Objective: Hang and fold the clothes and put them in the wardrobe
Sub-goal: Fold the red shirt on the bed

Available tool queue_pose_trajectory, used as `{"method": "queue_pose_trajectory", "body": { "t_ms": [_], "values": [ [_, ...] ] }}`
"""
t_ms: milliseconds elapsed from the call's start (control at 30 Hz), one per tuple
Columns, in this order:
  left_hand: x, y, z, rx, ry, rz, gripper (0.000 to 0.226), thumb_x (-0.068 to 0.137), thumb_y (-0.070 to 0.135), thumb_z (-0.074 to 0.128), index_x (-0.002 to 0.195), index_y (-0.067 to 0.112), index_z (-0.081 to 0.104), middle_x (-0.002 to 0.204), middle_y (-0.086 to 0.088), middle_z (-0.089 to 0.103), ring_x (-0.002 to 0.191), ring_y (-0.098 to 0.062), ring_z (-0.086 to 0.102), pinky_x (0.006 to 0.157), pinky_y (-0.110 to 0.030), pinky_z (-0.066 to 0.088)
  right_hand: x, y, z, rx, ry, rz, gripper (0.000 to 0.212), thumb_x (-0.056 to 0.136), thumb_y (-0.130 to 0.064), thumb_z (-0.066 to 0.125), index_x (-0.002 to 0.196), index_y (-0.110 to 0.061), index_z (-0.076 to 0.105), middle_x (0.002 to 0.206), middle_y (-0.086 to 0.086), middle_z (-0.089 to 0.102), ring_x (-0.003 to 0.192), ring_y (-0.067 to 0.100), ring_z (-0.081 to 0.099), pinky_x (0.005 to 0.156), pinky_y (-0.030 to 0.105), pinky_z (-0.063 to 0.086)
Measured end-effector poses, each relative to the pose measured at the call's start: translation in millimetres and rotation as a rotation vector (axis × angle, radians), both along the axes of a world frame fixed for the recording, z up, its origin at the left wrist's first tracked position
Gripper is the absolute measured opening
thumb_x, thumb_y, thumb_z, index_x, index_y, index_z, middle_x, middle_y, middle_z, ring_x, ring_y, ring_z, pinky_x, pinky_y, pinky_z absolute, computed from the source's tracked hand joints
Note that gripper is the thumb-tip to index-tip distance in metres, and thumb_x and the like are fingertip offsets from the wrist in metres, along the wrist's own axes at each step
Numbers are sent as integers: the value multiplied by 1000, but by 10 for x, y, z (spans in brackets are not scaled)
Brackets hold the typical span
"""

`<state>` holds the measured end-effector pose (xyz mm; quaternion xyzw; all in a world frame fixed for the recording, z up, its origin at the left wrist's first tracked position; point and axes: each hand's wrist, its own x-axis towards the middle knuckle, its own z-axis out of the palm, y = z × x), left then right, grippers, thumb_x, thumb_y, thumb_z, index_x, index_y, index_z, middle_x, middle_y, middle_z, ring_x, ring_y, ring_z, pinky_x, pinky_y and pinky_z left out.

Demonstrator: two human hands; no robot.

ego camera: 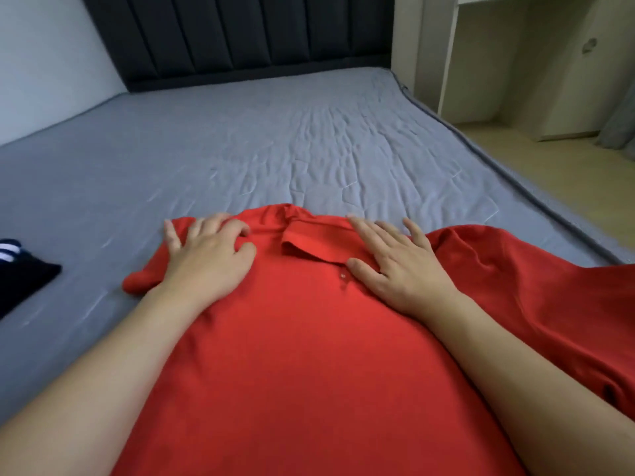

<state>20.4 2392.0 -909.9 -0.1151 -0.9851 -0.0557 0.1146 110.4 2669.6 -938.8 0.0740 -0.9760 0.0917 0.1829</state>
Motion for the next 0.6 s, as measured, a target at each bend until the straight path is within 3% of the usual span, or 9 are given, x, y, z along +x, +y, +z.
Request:
{"method": "queue_pose_trajectory", "body": {
  "t_ms": [67, 133, 200, 300, 400, 500, 600],
  "values": [
    [65, -316, -58, -65, -95, 188, 51, 96, 48, 29, 146, 41, 28, 161, -3, 17, 149, -26, 10, 113, -67, -2, -30, -28, -16, 143, -32, -55, 70, 86, -67, 3, 151, -43, 11, 157, -9, 25, 145, 11, 17, 118, 44, -6],
    [168, -400, -196, -134, -208, 197, 55, 100, 49, 18, 153, 41, 10, 164, -4, 4, 151, -27, -1, 114, -66, -2, -5, -83, 3, 261, -87, -128, 72, 84, -65, -2, 151, -43, 13, 160, -6, 19, 148, 16, 12, 116, 49, -12],
    [189, -338, -263, -111, -238, 164, 55, 100, 47, 15, 154, 40, 6, 165, -4, 1, 151, -27, -5, 114, -66, -4, 20, -201, 40, 309, -139, -163, 75, 83, -61, -2, 153, -38, 14, 162, -2, 12, 149, 19, 6, 112, 51, -21],
    [266, -275, -235, -14, -83, 199, 57, 98, 45, 27, 153, 37, 19, 162, -6, 19, 149, -28, 13, 115, -59, 10, -13, -589, 92, 226, -169, -84, 83, 79, -62, -2, 154, -29, 14, 163, -2, 3, 150, 17, -2, 110, 48, -25],
    [412, -373, -213, 316, 154, 441, 59, 89, 42, 47, 140, 12, 45, 137, -20, 52, 125, -37, 47, 100, -47, 35, -65, -872, 13, 130, -236, -65, 84, 78, -68, 1, 154, -33, 5, 163, -7, -3, 149, 17, -9, 116, 50, -16],
    [366, -509, -132, 525, -35, 644, 53, 84, 40, 54, 119, 1, 56, 122, -25, 58, 115, -42, 52, 96, -46, 40, -79, -836, -52, 122, -218, -88, 81, 79, -69, 2, 154, -36, 5, 162, -10, -2, 149, 14, -9, 118, 49, -11],
    [355, -636, -77, 786, -39, 586, 29, 82, 30, 59, 100, 8, 64, 104, -19, 67, 100, -40, 61, 84, -43, 48, -53, -786, -47, 41, -195, -65, 76, 83, -67, 6, 153, -38, 13, 161, -14, 5, 149, 9, -4, 119, 45, -9]
  ]
}}
